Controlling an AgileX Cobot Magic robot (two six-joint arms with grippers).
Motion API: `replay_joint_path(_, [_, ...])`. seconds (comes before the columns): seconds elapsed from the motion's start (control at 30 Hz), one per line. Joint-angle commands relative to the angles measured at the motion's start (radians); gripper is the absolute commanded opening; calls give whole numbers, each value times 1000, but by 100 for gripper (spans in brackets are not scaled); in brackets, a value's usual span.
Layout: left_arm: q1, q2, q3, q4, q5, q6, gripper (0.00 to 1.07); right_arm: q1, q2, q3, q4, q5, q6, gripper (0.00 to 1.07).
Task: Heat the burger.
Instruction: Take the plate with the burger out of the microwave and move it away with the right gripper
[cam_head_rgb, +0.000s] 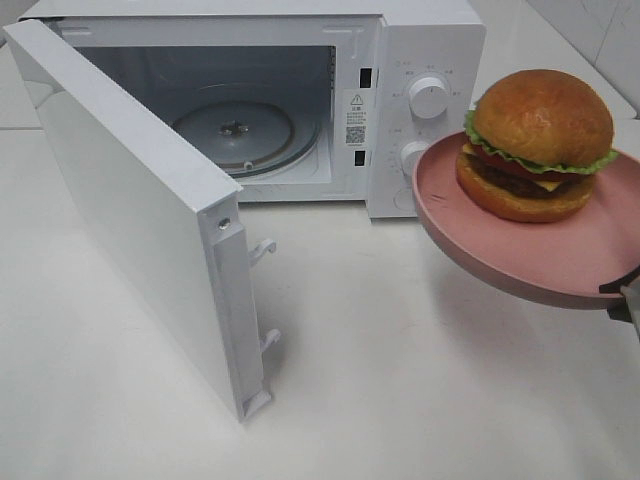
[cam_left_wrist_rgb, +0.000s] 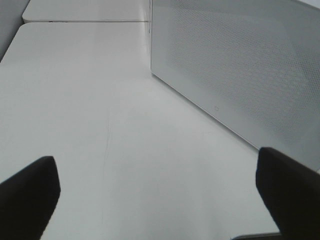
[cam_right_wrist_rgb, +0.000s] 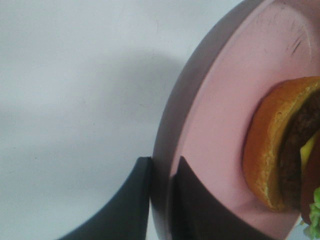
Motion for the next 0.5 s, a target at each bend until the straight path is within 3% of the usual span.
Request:
replay_joint_path(0.03, [2,-16,-1,-6,2,-5,100,-5,-13,-8,-81,-26,100,0])
replay_joint_path(0.2, [2,-16,-1,-6,2,-5,100,-5,-13,-8,-259,62,368,0])
replay_joint_path(0.5, [2,-16,-1,-6,2,-5,100,-5,-1,-8,-359,148,614,0])
